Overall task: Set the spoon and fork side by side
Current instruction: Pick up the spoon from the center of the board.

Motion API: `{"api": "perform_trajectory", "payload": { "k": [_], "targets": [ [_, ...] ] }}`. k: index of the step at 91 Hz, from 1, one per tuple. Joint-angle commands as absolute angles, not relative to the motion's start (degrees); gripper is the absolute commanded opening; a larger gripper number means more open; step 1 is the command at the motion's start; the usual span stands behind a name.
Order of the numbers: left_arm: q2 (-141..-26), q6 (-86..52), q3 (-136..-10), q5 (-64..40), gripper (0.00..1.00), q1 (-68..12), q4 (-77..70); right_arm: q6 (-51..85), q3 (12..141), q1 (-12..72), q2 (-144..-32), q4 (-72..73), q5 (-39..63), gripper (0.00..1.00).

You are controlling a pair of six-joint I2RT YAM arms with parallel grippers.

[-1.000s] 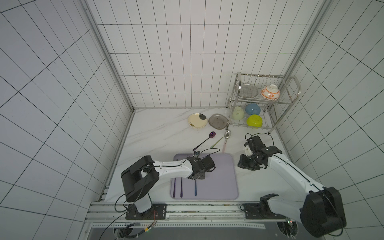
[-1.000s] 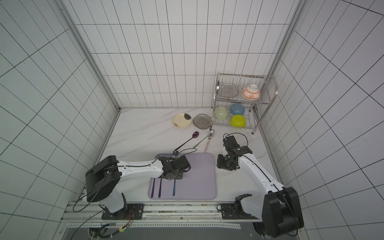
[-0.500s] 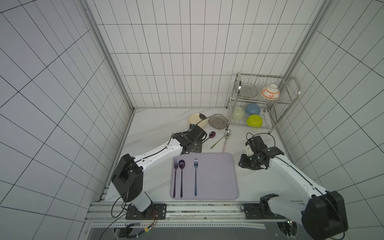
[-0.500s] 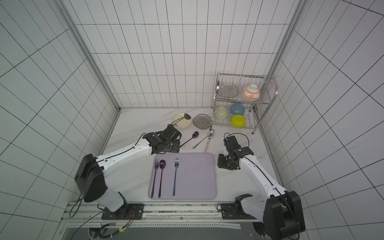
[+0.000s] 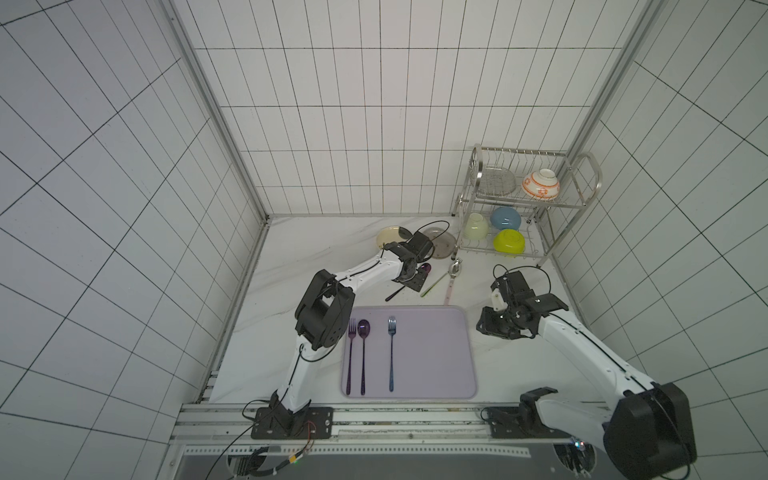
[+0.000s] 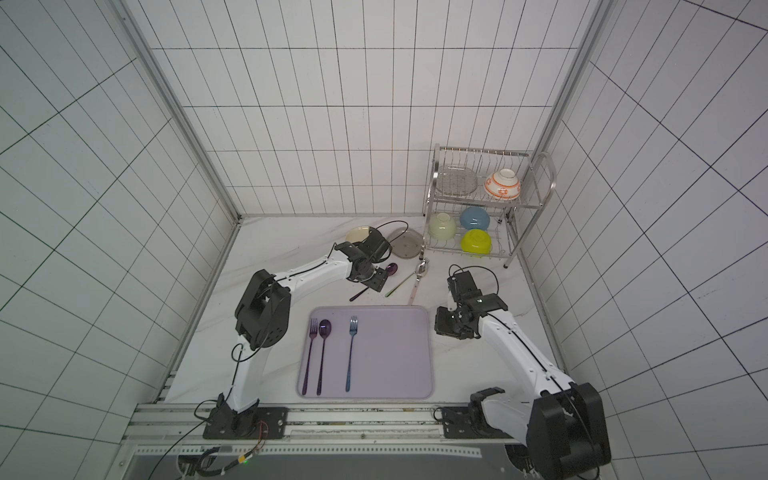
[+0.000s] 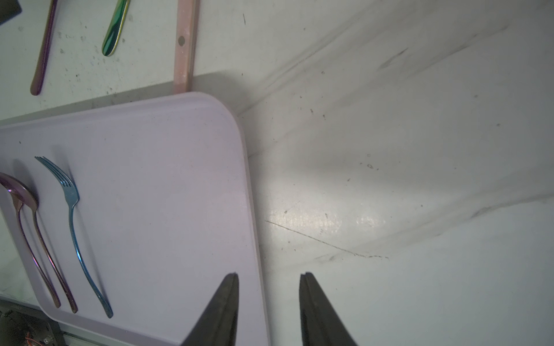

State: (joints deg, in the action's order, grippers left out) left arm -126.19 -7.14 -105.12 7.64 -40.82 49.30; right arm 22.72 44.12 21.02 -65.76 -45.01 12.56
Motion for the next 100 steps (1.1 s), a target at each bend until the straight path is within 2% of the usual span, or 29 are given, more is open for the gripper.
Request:
{"api": "perform_trajectory", "payload": {
  "k": [1, 25, 46, 89, 100],
  "targets": [
    [-130.3, -4.1, -111.0, 4.9, 0.75, -40.3, 51.6, 23.0, 43.3, 21.3, -65.3, -45.7, 12.0, 0.37],
    [-137.1, -3.2, -116.9, 2.6, 0.66, -39.5, 54.1, 23.1, 43.1, 21.3, -65.8, -45.8, 11.6, 0.37],
    [-138.7, -2.2, -115.7, 2.1, 0.47, -38.7, 55.2, 23.2, 43.5, 21.3, -66.9, -45.5, 11.4, 0.37],
    [-139.1, -2.1, -112.9, 3.4, 0.00, -36.0, 54.2, 23.4, 44.1, 21.3, -68.2, -45.7, 11.6, 0.37],
    [-138.1, -2.3, -112.9, 5.2, 0.00, -35.3, 53.4, 23.5, 44.0, 21.3, -68.1, -45.9, 11.6, 0.37]
  ]
}}
